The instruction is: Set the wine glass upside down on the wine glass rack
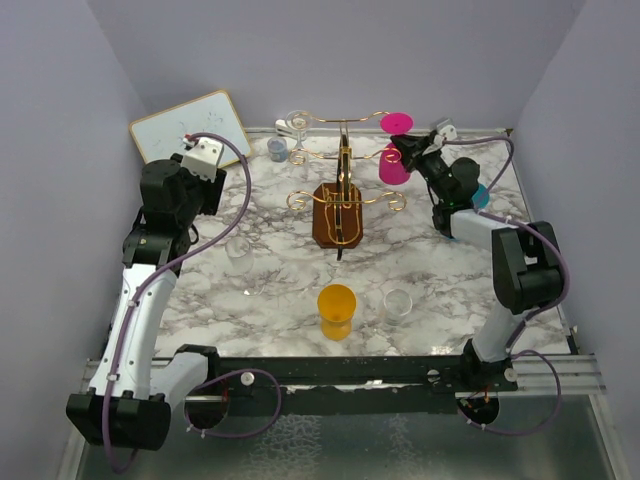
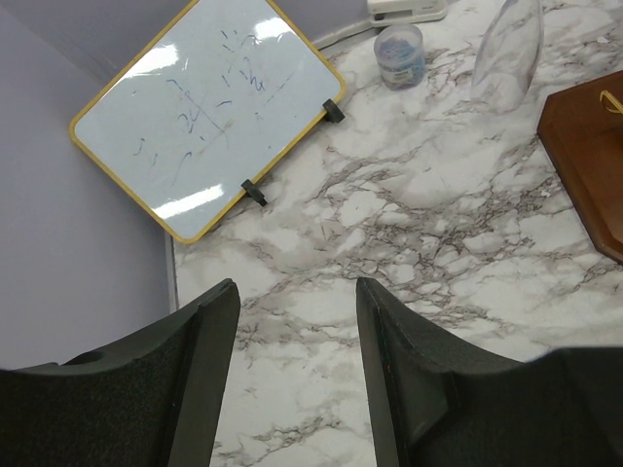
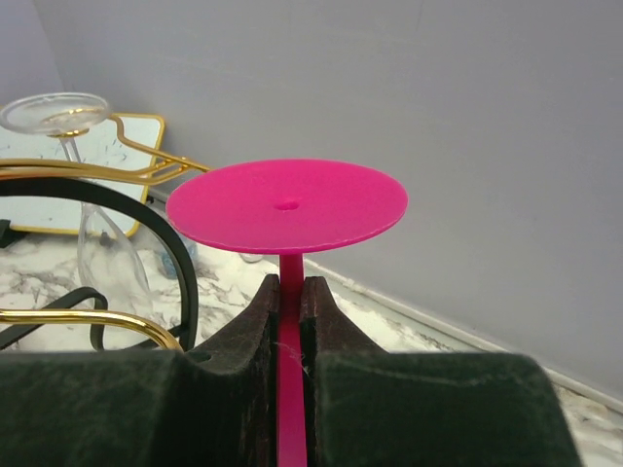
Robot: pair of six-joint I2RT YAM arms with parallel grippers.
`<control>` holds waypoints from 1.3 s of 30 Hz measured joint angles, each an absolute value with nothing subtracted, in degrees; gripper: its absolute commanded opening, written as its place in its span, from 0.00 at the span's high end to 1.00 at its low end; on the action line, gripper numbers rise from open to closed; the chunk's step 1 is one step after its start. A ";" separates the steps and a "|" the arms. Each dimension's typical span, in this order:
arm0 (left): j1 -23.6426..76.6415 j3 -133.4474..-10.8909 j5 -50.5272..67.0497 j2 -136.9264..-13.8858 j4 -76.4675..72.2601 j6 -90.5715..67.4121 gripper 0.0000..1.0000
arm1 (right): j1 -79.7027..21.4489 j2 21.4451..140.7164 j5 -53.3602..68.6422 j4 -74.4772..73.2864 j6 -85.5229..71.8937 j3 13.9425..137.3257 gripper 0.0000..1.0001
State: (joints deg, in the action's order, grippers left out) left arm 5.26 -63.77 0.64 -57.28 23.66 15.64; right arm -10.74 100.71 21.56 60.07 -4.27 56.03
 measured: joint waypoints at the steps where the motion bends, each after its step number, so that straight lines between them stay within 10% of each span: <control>1: 5.04 -63.72 0.95 -57.30 23.64 15.46 0.46 | -10.74 101.14 21.65 60.07 -4.36 56.01 0.99; 39: 1.54 -63.05 3.44 -60.27 21.93 14.00 0.45 | -13.23 114.59 24.73 72.42 -9.06 62.72 0.99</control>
